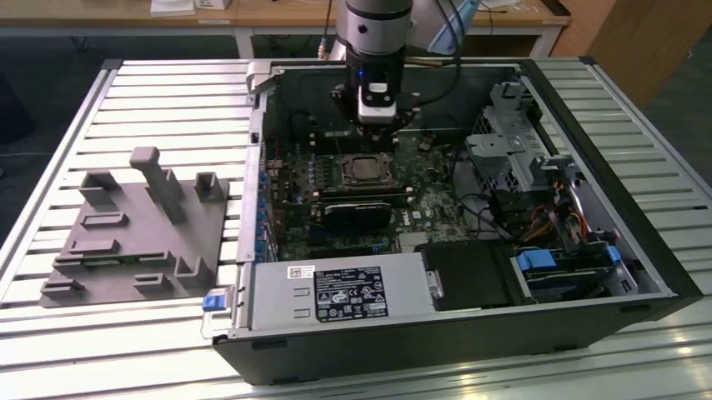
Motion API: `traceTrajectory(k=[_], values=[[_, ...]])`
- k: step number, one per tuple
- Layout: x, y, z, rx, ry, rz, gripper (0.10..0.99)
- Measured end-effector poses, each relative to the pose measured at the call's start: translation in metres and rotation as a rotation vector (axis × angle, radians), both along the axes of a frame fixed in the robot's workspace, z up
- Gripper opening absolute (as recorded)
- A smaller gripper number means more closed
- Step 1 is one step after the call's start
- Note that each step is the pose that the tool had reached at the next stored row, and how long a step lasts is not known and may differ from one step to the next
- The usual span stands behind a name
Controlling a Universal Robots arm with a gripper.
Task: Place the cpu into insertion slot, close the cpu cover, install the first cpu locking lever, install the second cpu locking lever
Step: 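Install the first cpu locking lever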
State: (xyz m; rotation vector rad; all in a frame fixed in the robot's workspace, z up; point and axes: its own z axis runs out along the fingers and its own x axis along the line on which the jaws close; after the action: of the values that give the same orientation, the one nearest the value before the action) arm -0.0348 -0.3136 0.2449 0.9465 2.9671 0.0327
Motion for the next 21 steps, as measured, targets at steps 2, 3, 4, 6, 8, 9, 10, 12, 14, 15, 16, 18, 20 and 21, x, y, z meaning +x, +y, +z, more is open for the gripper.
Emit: traceTrajectory(k=[2,3,4,6,8,9,10,12,14,15,16,18,20,21], values=[[0.0000,0.0000,0.0000,0.000,0.0000,0.028,0.106],[0.0000,0.0000,0.0000,0.000,0.0000,0.041,0.106],[0.0000,0.0000,0.0000,0.000,0.0000,0.053,0.106],[0.0000,0.0000,0.0000,0.000,0.0000,0.079,0.106],[0.0000,0.0000,0.0000,0.000,0.0000,0.103,0.106],[0.0000,0.0000,0.0000,0.000,0.0000,0.115,0.106],[0.0000,0.0000,0.0000,0.000,0.0000,0.128,0.106],[0.0000,0.0000,0.0000,0.000,0.0000,0.160,0.106],[0.0000,0.0000,0.0000,0.000,0.0000,0.194,0.106],[0.0000,0.0000,0.0000,0.000,0.0000,0.210,0.106],[0.0000,0.0000,0.0000,0.000,0.0000,0.218,0.106],[0.0000,0.0000,0.0000,0.000,0.0000,0.224,0.106],[0.0000,-0.0001,0.0012,0.000,0.0001,0.228,0.106],[0.0000,0.0000,0.0024,0.000,0.0003,0.231,0.106]])
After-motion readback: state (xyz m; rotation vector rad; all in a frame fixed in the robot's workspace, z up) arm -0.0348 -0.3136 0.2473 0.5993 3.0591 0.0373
